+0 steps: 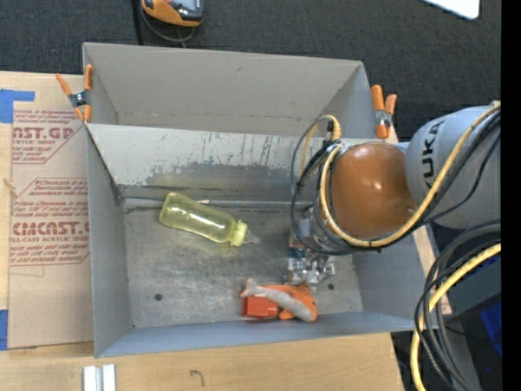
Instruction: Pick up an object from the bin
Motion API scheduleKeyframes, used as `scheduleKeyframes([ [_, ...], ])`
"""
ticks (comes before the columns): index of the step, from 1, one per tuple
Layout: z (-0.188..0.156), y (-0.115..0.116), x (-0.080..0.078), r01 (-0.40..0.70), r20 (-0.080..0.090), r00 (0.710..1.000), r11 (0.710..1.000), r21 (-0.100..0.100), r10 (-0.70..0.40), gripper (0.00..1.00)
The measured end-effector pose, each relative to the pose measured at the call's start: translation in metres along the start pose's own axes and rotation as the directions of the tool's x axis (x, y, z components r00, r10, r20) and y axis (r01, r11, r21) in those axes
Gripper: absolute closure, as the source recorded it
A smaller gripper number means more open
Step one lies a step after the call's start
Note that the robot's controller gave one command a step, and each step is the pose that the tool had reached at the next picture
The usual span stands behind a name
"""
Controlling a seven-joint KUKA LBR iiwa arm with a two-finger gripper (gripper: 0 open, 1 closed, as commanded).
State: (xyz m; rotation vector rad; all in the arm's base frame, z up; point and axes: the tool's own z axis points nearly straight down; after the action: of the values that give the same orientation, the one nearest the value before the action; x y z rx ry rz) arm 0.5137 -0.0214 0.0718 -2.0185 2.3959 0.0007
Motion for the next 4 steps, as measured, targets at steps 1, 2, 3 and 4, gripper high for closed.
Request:
scheduleKeyframes([
  [1, 0.0, 0.0, 0.0, 0.0, 0.0, 1.0, 1.0, 0.0, 0.0, 1.0],
  [2, -0.006, 0.006, -0.01, 0.006, -0.004, 1.0, 1.0, -0.005, -0.006, 1.0],
  [3, -0.115, -0.005, -0.003, 0.005, -0.005, 1.0, 1.0, -0.001, -0.005, 0.0],
  [4, -0.113, -0.004, -0.003, 0.006, -0.004, 1.0, 1.0, -0.006, -0.006, 0.0],
])
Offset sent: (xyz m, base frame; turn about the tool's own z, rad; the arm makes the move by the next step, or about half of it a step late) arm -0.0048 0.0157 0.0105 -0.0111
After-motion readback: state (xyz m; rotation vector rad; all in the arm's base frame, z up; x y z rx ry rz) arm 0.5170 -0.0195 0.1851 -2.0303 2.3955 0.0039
